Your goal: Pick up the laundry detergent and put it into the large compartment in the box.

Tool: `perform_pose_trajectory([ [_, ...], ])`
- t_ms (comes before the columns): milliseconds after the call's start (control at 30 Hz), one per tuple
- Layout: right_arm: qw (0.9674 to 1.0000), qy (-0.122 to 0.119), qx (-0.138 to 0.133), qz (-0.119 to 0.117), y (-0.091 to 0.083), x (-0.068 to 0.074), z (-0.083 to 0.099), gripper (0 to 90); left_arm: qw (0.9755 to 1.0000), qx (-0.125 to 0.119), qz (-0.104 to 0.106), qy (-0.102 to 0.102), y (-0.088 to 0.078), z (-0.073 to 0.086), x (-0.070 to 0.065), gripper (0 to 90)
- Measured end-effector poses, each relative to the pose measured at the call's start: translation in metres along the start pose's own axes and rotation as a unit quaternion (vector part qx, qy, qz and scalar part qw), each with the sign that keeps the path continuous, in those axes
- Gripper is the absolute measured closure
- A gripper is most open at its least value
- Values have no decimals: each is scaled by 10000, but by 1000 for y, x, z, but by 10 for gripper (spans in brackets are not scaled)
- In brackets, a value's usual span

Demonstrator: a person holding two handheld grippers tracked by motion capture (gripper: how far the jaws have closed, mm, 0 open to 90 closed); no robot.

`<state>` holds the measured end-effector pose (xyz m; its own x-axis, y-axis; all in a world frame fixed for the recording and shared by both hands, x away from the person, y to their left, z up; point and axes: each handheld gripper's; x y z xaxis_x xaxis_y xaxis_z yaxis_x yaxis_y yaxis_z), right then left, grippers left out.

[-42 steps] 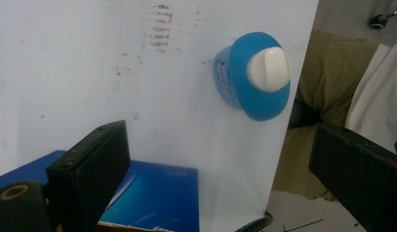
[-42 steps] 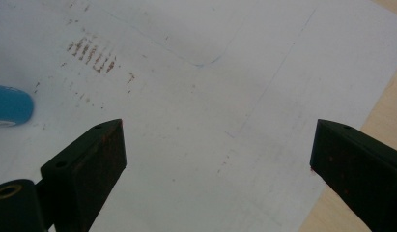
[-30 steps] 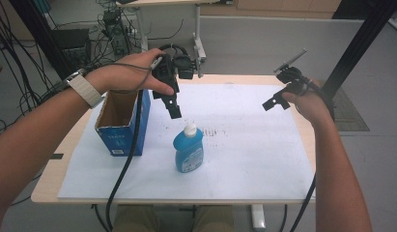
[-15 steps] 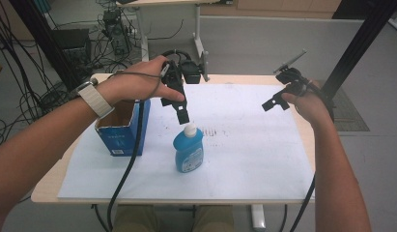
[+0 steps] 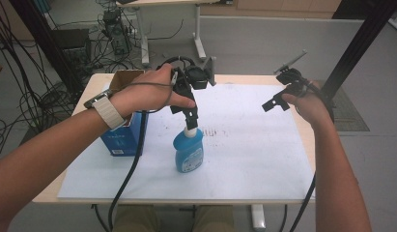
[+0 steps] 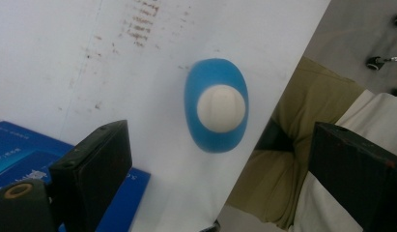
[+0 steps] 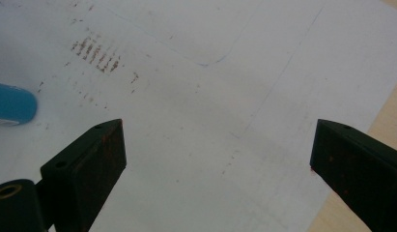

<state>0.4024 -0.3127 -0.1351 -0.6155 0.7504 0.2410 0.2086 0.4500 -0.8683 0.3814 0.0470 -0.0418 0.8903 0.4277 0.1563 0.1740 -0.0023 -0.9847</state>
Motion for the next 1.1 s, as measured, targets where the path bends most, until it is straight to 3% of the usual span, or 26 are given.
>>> perform_pose_trajectory([
  [300, 10000, -3, 3, -1, 0, 1, 1, 54, 9997, 89, -33, -237, 9, 1, -4, 93],
  [767, 10000, -17, 6, -31, 3, 2, 0, 54, 9993, 200, -83, -307, 29, -3, -12, 94],
  [1100, 10000, -3, 4, -35, 3, 1, 0, 54, 9994, 201, -61, -276, 32, -5, -13, 96],
])
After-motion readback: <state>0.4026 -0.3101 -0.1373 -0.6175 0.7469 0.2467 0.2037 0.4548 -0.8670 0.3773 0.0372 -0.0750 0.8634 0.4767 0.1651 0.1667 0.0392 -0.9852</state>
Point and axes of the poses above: each handheld gripper's, and its own axes: y roughly forward along the jaws, z roughly out of its underside, x roughly to its left, and after that the axes turned 12 degrees about -z, right-handed
